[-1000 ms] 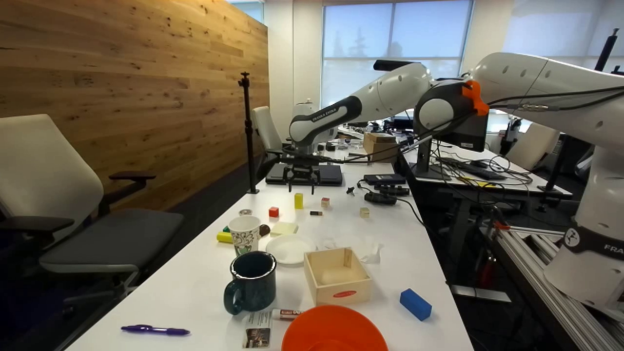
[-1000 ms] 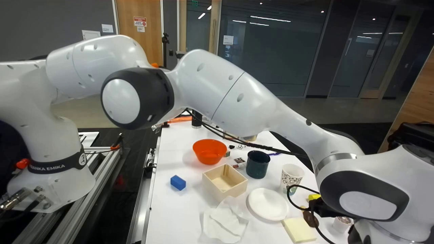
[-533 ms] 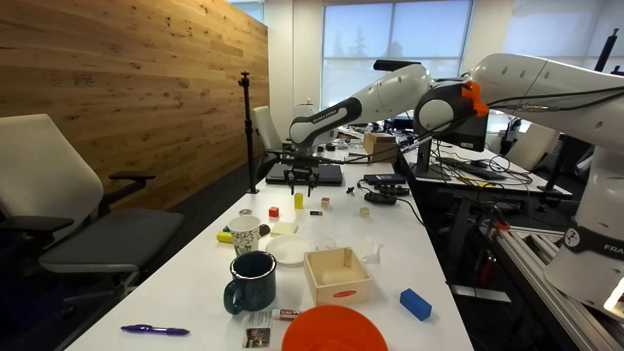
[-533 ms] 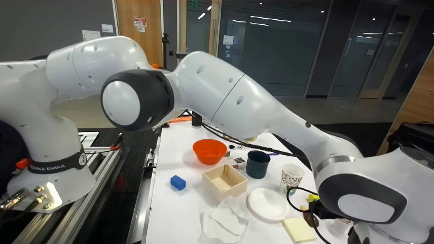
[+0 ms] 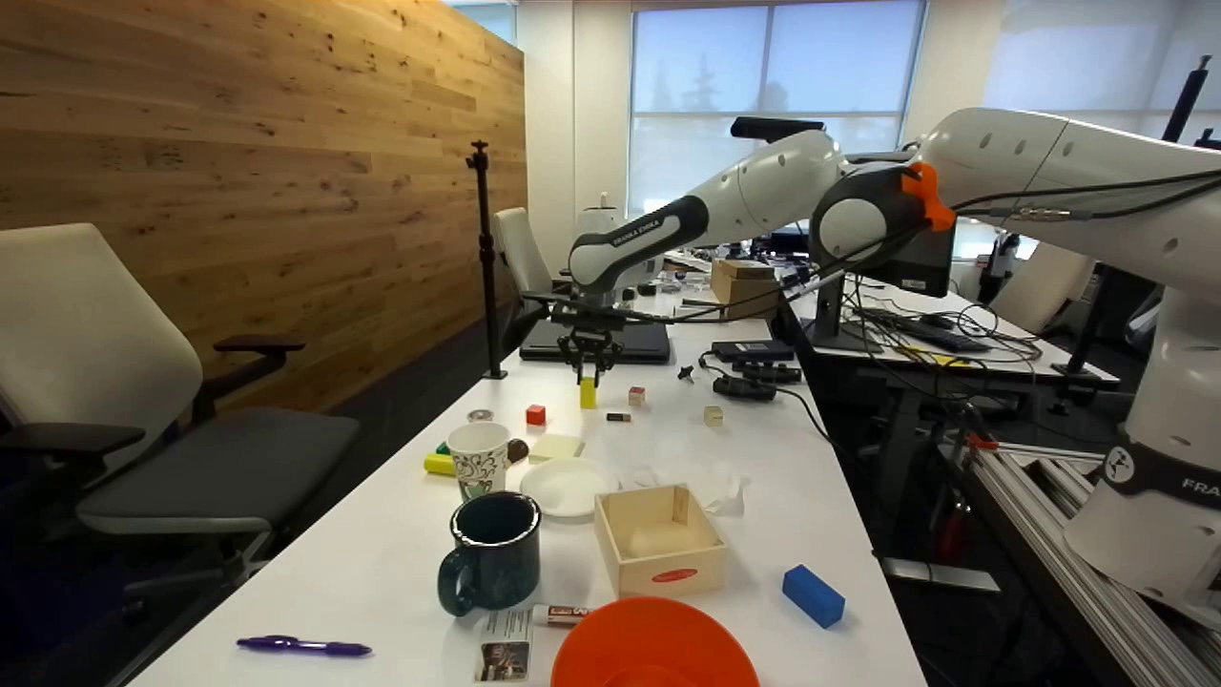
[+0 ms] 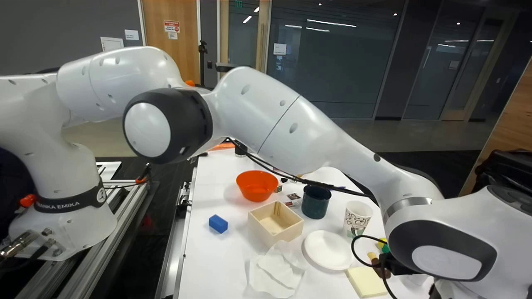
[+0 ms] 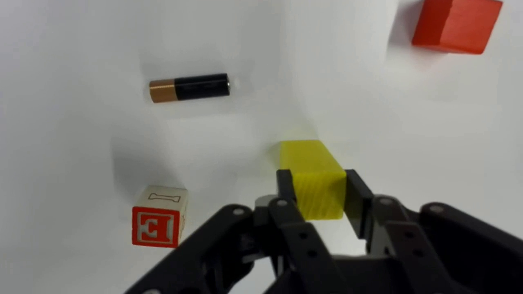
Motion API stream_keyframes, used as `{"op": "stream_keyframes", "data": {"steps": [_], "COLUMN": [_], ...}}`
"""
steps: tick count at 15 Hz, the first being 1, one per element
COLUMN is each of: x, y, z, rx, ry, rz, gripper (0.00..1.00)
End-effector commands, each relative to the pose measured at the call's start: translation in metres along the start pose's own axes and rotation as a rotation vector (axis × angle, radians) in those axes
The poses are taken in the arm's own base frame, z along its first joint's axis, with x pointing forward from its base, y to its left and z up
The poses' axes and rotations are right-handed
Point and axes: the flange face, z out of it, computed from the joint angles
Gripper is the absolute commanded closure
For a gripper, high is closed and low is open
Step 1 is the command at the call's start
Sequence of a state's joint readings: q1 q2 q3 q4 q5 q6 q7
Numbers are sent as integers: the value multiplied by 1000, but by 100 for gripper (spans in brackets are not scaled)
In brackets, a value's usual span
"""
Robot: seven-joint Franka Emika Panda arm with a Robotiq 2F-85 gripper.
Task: Place the yellow block on its side.
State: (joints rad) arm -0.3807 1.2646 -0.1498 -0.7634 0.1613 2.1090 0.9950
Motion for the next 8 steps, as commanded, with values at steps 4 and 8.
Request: {"op": "stream_keyframes", "data": {"steps": [4,8], "x": [3,-13], "y": [-26,-35], "z": [-22,-9], "rx": [214,374], "ry": [196,326], "rz": [-126,-228], "gripper": [91,91]}}
